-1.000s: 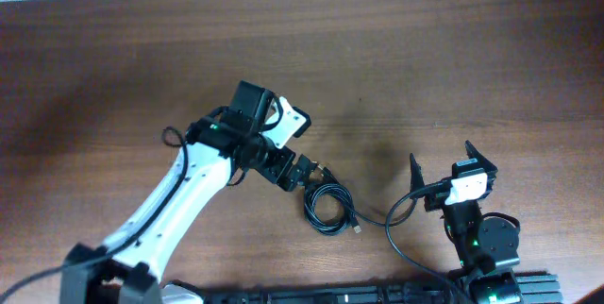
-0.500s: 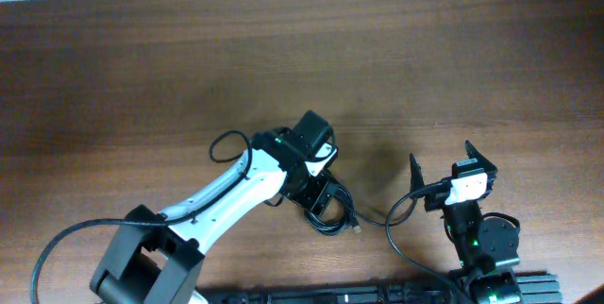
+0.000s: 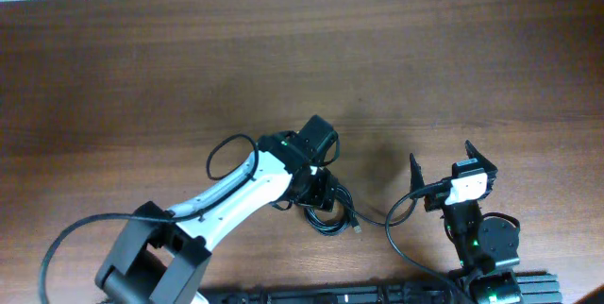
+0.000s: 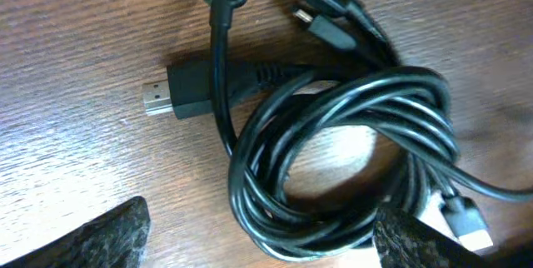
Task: Untangle cables
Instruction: 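Reach the left gripper down onto the black cable bundle and grasp it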
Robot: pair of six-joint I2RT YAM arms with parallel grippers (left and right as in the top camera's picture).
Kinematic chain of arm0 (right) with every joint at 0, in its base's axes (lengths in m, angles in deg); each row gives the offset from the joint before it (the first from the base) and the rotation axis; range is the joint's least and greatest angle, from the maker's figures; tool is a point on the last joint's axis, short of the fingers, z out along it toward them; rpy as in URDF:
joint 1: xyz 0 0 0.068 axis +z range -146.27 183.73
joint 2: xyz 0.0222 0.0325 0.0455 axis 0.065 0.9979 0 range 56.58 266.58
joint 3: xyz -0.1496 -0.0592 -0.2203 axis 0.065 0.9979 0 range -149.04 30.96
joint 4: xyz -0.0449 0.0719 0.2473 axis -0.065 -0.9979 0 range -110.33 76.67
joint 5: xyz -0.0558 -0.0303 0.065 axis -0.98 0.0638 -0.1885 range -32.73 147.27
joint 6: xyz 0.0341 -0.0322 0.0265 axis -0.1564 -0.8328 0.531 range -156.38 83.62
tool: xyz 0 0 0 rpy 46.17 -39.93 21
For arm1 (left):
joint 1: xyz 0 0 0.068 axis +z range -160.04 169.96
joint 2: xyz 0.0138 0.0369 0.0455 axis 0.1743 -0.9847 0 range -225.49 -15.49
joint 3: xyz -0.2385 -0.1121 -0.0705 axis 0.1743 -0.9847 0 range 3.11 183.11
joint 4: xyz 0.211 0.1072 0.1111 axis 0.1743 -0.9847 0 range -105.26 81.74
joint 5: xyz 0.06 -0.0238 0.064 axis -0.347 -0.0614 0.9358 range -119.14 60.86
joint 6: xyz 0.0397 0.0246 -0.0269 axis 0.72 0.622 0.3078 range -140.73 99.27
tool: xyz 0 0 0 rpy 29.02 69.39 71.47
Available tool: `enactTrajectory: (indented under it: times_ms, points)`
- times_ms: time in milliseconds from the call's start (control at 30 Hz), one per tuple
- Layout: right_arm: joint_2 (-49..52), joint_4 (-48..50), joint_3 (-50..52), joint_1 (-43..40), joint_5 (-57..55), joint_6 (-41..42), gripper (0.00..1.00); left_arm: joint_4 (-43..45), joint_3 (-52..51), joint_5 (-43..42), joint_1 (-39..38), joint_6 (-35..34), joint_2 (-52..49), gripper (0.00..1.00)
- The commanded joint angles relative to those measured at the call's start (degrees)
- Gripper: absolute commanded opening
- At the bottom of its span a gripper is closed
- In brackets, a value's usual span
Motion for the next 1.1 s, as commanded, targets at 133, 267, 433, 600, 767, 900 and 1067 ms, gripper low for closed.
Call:
enactTrajectory:
  times_ms: [133, 267, 433, 600, 767, 900, 1067]
  points:
    - [-0.37, -0.26, 0.31, -0.26, 0.37, -0.33, 0.99, 2.86, -2.4, 1.05, -0.35, -2.43, -3.26, 0.84]
    - [-0.39, -0.26, 0.31, -0.26, 0.37, -0.33, 0.99, 3.91, -2.49, 1.05, -0.35, -2.4, -3.41, 0.65]
    - [-0.39, -0.26, 0.31, -0.26, 0.37, -0.33, 0.99, 4.35, -2.56, 1.05, -0.35, -2.4, -4.57, 0.43]
    - [-0.39, -0.28, 0.31, -0.26, 0.37, -0.33, 0.99, 4.98, -2.56, 0.98, -0.35, -2.4, -7.17, 0.25]
    - [-0.37, -0.28, 0.31, -0.26, 0.37, -0.33, 0.99, 7.82, -2.54, 1.03, -0.28, -1.14, -7.15, 0.0]
    - [-0.39, -0.28, 0.31, -0.26, 0.37, -0.33, 0.99, 9.86, -0.7, 1.05, -0.02, 5.55, -7.15, 0.0]
    - [-0.37, -0.28, 0.31, -0.26, 0.37, -0.33, 0.99, 14.91, 5.7, 7.72, 0.0, 8.63, -7.15, 0.0]
